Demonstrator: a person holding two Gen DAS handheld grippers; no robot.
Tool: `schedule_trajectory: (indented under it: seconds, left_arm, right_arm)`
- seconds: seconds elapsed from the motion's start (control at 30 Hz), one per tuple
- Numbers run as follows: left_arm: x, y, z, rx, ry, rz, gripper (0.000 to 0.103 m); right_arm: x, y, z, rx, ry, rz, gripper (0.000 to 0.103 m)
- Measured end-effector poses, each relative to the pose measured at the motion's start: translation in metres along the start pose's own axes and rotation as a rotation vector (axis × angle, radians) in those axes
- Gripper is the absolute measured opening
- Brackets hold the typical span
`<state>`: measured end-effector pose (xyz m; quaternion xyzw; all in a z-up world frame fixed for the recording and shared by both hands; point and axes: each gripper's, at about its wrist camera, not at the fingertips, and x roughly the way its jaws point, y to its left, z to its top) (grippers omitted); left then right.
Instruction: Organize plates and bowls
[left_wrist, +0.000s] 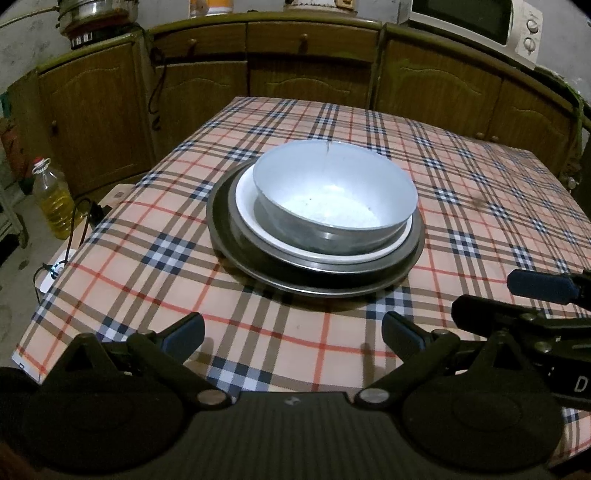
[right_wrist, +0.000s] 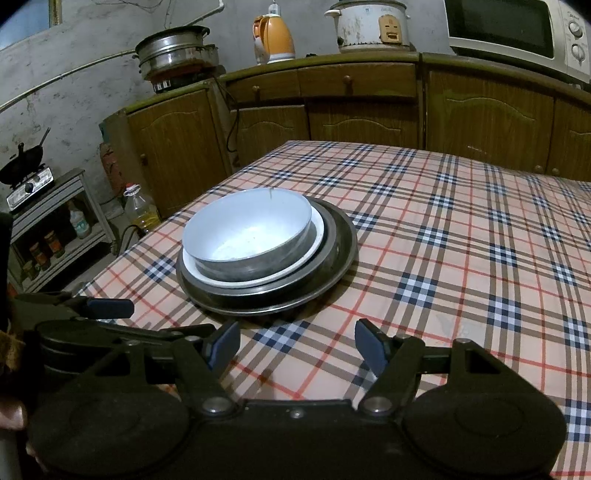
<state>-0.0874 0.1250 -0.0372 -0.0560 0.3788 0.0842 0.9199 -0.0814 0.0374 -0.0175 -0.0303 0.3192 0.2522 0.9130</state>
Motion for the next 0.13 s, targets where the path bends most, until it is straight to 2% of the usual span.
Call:
schedule_trajectory:
  seconds: [0.13]
  left_arm:
    - [-0.0003,0.0001,-0.0006,-0.004,0.0,-0.001,0.103]
  right_arm:
    - [0.0008,0.0002,-0.0001,0.002,0.002,0.002,0.082]
